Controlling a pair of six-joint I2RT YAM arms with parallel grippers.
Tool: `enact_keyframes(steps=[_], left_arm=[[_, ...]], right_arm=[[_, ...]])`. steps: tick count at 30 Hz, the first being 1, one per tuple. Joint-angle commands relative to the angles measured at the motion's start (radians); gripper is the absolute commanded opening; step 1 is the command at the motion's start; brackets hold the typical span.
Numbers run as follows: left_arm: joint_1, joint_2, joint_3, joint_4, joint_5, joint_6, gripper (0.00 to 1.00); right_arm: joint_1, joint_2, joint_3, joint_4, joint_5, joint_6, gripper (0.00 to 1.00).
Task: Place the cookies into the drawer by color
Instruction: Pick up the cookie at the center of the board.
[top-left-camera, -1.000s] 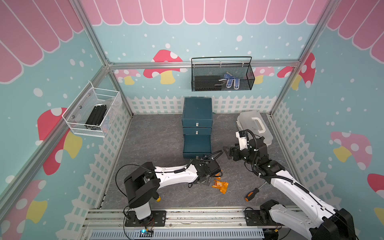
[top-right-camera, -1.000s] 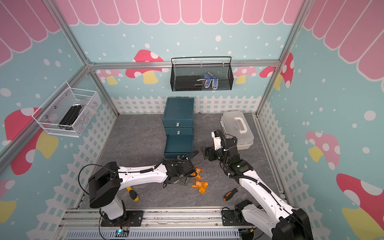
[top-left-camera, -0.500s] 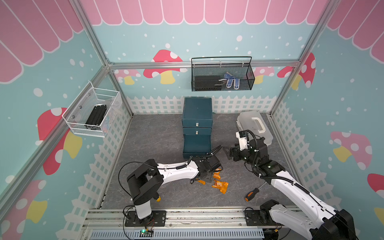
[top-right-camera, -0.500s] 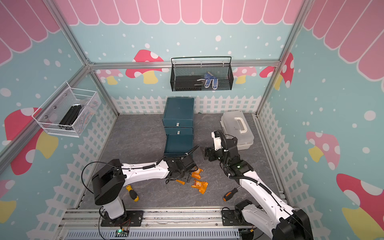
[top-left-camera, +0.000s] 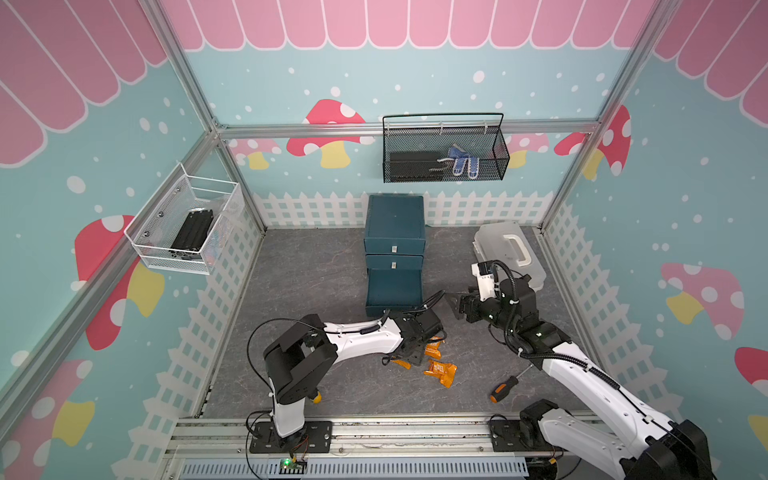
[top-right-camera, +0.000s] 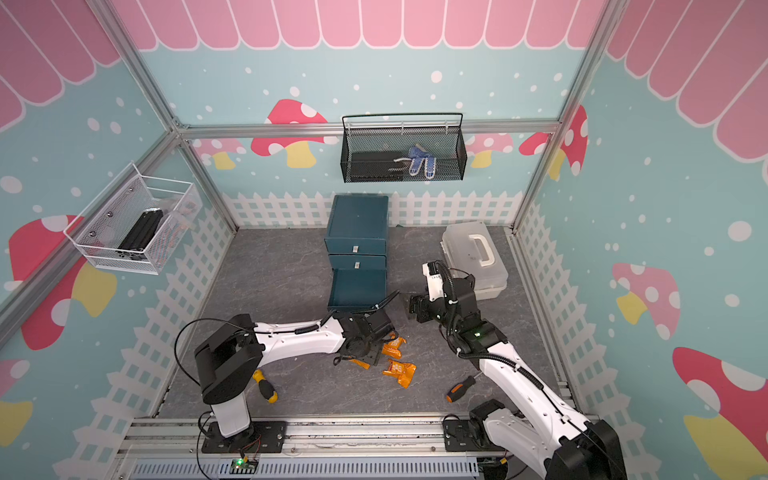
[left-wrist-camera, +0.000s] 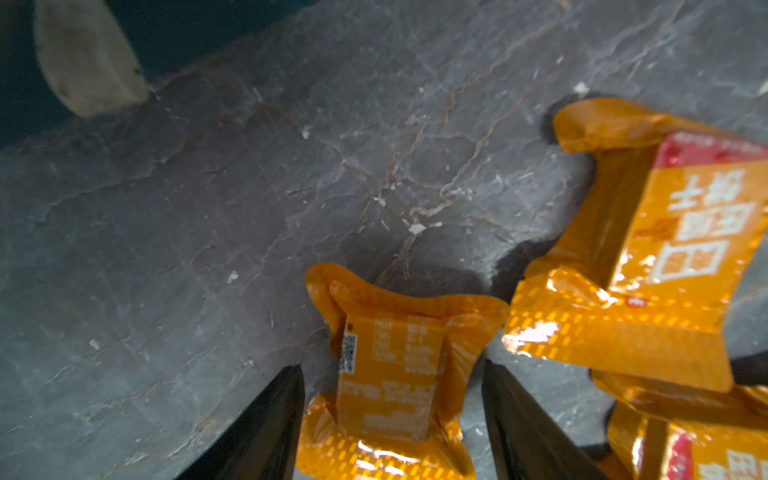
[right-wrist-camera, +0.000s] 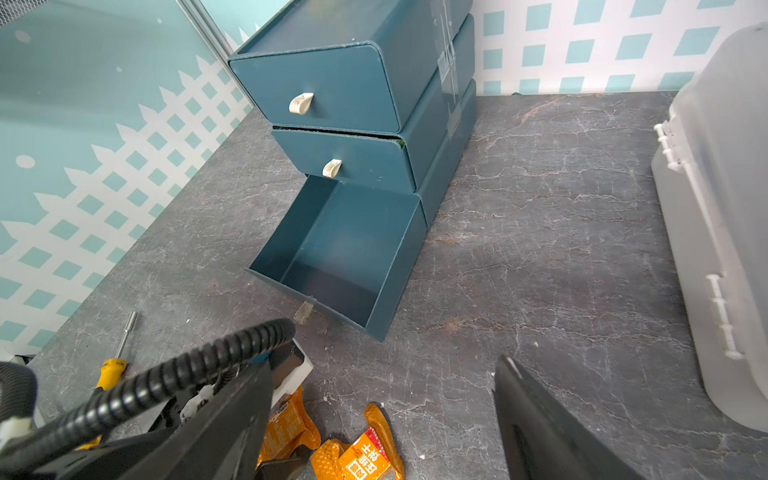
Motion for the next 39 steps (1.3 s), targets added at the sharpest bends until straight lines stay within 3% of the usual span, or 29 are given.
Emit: enact_keyframes(steps=[1, 10, 12, 15, 26, 32, 39], left_arm=[[0.015, 0.020, 0.009, 0.011, 0.019, 0.017, 0.70], [0.028, 0.039, 0.006, 0.009, 0.031, 0.031, 0.51], [0.032, 0.039, 0.010, 0.009, 0.040, 0.033, 0.42], [0.035, 0.018, 0.008, 0.007, 0.017, 0.037, 0.39], [0.085, -0.218, -0.008, -0.049, -0.055, 0.038, 0.36], [0.125, -0.330, 0.053, -0.118, -0.101, 0.067, 0.36], [0.257, -0.344, 0.132, -0.124, -0.127, 0.123, 0.38]], right_arm=[[0.008, -0.007, -0.008, 0.018, -0.015, 0.020, 0.86], [0.008, -0.003, -0.011, 0.030, -0.037, 0.022, 0.86], [0.008, 0.007, -0.009, 0.041, -0.071, 0.027, 0.87], [0.007, 0.033, -0.003, 0.059, -0.137, 0.036, 0.91], [0.009, 0.047, 0.001, 0.073, -0.193, 0.071, 0.91], [0.014, 0.035, -0.001, 0.070, -0.187, 0.083, 0.91], [0.066, 0.071, 0.025, 0.053, -0.144, 0.089, 0.91]])
